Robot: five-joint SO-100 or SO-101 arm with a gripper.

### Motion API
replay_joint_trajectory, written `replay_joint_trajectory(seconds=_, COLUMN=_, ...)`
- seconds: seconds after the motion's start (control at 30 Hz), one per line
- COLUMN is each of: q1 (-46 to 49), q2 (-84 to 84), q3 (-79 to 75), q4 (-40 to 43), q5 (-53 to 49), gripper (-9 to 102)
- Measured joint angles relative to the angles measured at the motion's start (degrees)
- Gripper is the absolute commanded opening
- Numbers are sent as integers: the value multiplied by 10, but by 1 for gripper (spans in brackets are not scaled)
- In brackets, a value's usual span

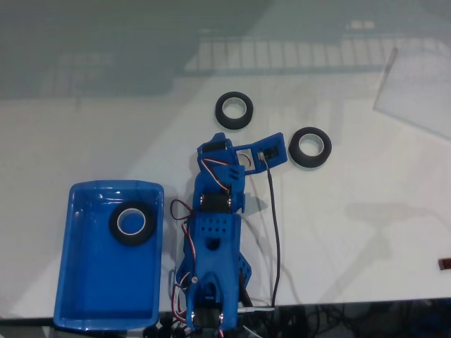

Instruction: Grasp all tape and put them in the bin.

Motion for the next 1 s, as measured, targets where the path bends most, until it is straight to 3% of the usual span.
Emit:
replay_joint_trajectory(seconds=0.53, q1=0, q2=0, q3=0, q4=0, q5=0, gripper=0)
replay_joint_trajectory(seconds=0.6, q1=0, q2=0, q3=0, q4=0, q5=0, gripper=3)
replay_joint_trajectory(seconds=0.77, q1=0, q2=0, q3=0, q4=0, q5=11, gripper=26)
replay_joint_trajectory(seconds=1.0, q1=0, q2=0, q3=0, q4=0, q5=29, gripper=28)
